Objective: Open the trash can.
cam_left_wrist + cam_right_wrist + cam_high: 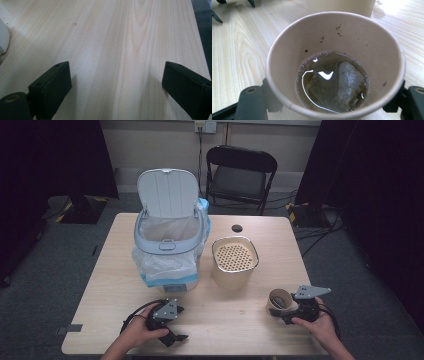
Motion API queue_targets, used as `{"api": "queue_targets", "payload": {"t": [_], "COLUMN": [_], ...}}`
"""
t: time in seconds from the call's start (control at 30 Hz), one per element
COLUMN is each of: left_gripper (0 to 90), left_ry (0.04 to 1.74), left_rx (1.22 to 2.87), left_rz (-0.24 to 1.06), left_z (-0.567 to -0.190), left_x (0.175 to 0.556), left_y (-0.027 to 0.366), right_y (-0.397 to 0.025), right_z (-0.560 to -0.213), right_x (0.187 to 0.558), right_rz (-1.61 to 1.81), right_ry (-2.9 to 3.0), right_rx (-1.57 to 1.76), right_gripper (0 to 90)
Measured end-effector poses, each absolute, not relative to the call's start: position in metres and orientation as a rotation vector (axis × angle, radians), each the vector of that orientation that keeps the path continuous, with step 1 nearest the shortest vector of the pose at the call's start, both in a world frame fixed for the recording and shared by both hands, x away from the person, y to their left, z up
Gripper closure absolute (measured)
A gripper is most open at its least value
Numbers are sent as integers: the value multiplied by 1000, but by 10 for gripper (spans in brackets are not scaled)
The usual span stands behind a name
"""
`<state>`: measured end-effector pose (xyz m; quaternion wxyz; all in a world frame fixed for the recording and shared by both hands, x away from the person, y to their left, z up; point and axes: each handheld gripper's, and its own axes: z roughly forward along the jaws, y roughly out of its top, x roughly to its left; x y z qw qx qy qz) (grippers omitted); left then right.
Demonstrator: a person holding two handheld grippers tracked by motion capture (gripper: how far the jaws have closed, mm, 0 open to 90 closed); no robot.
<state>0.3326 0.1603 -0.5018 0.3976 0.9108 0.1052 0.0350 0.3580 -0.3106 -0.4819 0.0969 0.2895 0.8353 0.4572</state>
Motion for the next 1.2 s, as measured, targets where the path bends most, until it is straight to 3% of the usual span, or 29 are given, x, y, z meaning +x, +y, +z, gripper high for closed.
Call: {"api": "queue_targets", "payload": {"t": [0.57, 1.2], "left_gripper": [77, 73], "left_ry": [263, 257], "left_rx": [2307, 2302], "left_rz": [85, 83], "left_z": [-502, -502], "left_x": [333, 333], "left_y": [160, 159], "right_y": [-310, -300], "right_z": [-470, -442], "right_x": [362, 412], "right_rz": [1283, 1230], "right_ry": [2480, 2470], "right_rx": [840, 829], "right_gripper": [275, 282]}}
